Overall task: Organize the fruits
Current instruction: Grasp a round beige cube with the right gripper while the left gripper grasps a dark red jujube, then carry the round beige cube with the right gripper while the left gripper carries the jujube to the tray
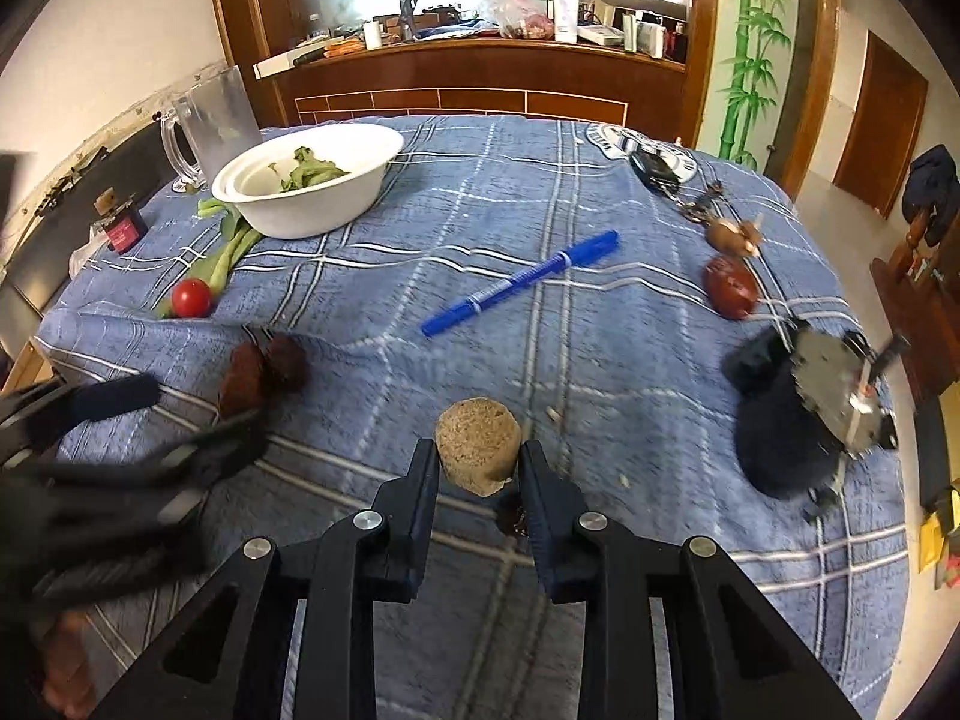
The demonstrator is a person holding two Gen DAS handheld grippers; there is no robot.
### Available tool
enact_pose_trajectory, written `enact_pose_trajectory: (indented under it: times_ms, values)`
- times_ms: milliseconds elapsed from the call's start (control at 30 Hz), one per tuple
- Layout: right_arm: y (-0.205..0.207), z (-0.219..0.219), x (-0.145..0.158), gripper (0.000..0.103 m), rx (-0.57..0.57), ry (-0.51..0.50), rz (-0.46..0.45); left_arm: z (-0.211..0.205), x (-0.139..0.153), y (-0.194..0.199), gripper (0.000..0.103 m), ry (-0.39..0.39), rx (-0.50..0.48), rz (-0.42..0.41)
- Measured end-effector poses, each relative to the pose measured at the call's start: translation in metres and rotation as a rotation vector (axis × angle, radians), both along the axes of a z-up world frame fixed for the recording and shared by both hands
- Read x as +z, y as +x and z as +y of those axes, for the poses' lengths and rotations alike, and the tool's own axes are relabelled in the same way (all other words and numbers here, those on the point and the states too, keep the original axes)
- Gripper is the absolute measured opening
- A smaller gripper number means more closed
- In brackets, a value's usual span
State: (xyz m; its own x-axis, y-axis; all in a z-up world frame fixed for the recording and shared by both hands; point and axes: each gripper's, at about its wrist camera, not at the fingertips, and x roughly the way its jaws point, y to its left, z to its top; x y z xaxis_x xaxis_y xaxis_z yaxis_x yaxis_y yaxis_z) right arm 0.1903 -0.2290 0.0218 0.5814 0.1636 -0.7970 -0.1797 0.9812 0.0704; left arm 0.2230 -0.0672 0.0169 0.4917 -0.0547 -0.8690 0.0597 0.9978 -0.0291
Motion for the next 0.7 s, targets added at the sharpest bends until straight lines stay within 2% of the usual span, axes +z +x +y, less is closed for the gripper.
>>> enact_pose_trajectory:
  times_ms: [33,67,100,133,267,400,533,700]
  values:
    - [-0.001,-0.002,0.002,0.029,-0.005,-0.001,-0.003,-0.001,-0.006,0.005,0.065,-0.010,0.001,0.015]
    - [-0.002,-0.004,0.004,0.029,-0.010,0.002,-0.002,-0.001,-0.006,0.004,0.052,0.020,0.007,-0.017]
    - [-0.006,-0.007,0.005,0.029,-0.018,0.012,-0.004,-0.001,-0.006,0.004,0.035,0.003,-0.015,-0.028]
    - [-0.012,-0.007,0.008,0.029,-0.025,0.020,-0.007,0.000,-0.005,0.003,0.032,-0.008,-0.033,-0.040]
    - [-0.025,-0.008,0.011,0.029,-0.039,0.015,-0.018,0.015,0.000,-0.009,0.032,-0.103,-0.053,-0.036]
    - [-0.042,-0.003,0.020,0.029,-0.044,0.014,-0.030,0.033,0.018,-0.045,0.032,-0.185,-0.097,-0.063]
    - [-0.063,0.007,0.028,0.029,-0.036,0.015,-0.046,0.049,0.033,-0.081,0.032,-0.181,-0.105,-0.089]
    - [-0.091,0.029,0.025,0.029,-0.001,0.001,-0.029,0.072,0.046,-0.118,0.033,-0.155,-0.072,-0.124]
